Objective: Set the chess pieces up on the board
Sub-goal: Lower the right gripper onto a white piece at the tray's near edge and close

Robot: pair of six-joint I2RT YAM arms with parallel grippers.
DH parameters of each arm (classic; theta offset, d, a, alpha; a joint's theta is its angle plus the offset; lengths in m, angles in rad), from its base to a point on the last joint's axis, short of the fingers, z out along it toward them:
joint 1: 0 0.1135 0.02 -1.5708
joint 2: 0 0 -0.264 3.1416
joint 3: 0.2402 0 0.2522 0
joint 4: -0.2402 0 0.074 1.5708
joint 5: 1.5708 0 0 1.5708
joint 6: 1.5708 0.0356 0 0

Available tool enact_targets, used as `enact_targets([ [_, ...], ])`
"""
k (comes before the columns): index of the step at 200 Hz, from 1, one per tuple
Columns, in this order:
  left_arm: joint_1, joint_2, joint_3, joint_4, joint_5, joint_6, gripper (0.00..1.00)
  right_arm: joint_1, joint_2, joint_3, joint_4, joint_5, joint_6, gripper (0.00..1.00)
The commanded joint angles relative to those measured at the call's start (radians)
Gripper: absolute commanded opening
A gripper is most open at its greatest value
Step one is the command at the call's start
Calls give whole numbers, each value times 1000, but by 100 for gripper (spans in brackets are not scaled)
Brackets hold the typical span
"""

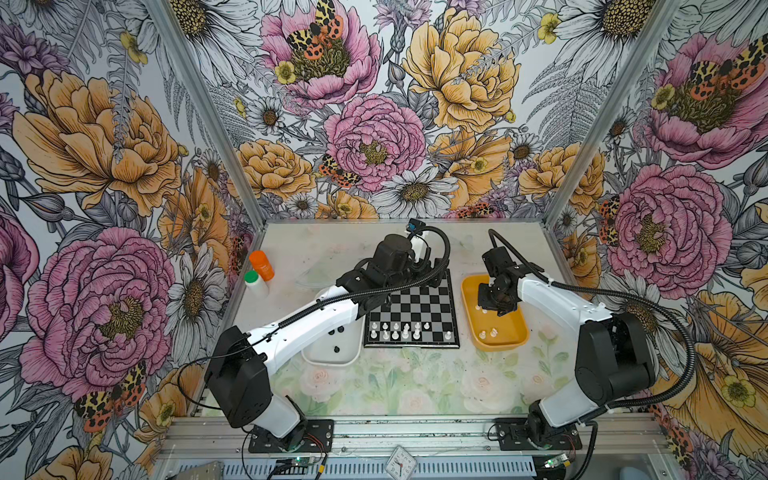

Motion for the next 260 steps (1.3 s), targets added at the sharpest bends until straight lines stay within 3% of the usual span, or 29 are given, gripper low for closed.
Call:
enact_targets([
  [1,15,1,12,16,10,-9,99,-12,27,-4,31,-12,-20,28],
  [91,35,-35,-22,2,-5,-14,99,-46,98,-10,74,-44,-29,25],
  [179,57,-47,-30,-4,1,-14,99,-45,-126,-149,15,-66,20,32],
  [260,59,-43,-33,7,16,-19,99,-44,-153,-208,1,-65,16,29],
])
